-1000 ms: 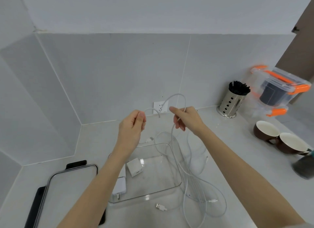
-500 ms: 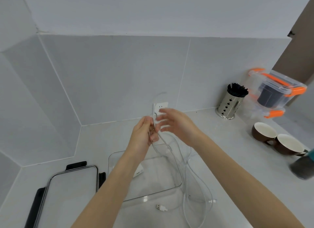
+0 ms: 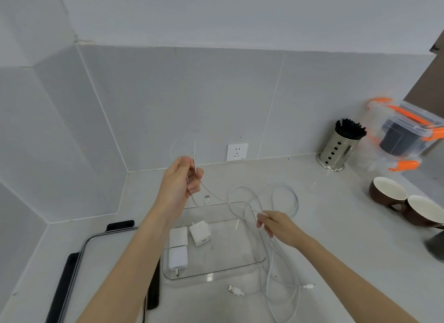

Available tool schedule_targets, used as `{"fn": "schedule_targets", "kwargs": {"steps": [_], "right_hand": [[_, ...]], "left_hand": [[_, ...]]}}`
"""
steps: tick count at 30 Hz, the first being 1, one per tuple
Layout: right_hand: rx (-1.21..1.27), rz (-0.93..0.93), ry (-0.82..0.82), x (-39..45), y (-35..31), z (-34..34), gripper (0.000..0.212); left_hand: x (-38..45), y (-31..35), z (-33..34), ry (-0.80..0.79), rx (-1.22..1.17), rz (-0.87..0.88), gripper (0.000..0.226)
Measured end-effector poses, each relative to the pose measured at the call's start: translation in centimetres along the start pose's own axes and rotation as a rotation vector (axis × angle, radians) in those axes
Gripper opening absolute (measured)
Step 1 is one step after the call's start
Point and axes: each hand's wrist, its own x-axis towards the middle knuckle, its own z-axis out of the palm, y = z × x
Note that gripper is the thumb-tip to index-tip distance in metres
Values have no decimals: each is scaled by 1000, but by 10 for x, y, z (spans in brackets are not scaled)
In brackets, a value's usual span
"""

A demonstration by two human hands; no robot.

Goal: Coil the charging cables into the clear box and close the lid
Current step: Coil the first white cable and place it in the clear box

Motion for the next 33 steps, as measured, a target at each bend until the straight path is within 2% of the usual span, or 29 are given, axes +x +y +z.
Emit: {"fn": "schedule_targets", "kwargs": {"steps": [3,6,9,13,18,20,24,27,30,32,33], "right_hand": [[292,72,89,8,-6,-7,39],[721,259,187,20,-6,-25,40],[967,420,243,31,7,-40,38],[885,592,308,40,32,-37,33],[462,682,271,45,48,-12,9],[259,629,255,48,42,-9,7],[-61,382,287,56,3,-14,28],[87,44,298,47,-49,-12,37],[349,-244,90,26,-104,-3,40],[346,-373,-36,16,-128,5,34],[351,-418,-46,15,-134,10,28]], "left_hand": [[-2,-7,-11,47,274,-9,32],[-8,-8,-22,78,549,-31,32],[-17,-4,-33,97,614,-32,34],[-23,3,-41,140,503,-44,32],[-28,6,-39,75,312,-67,26],[-29,5,-37,27,273,-56,26],[-33,3,-28,-32,319,-51,24],[-33,1,-20,-75,309,-59,23],[-31,0,-8,-128,211,-83,22],[-30,2,-2,-160,137,-98,25],[-30,2,0,-176,107,-98,26]]}}
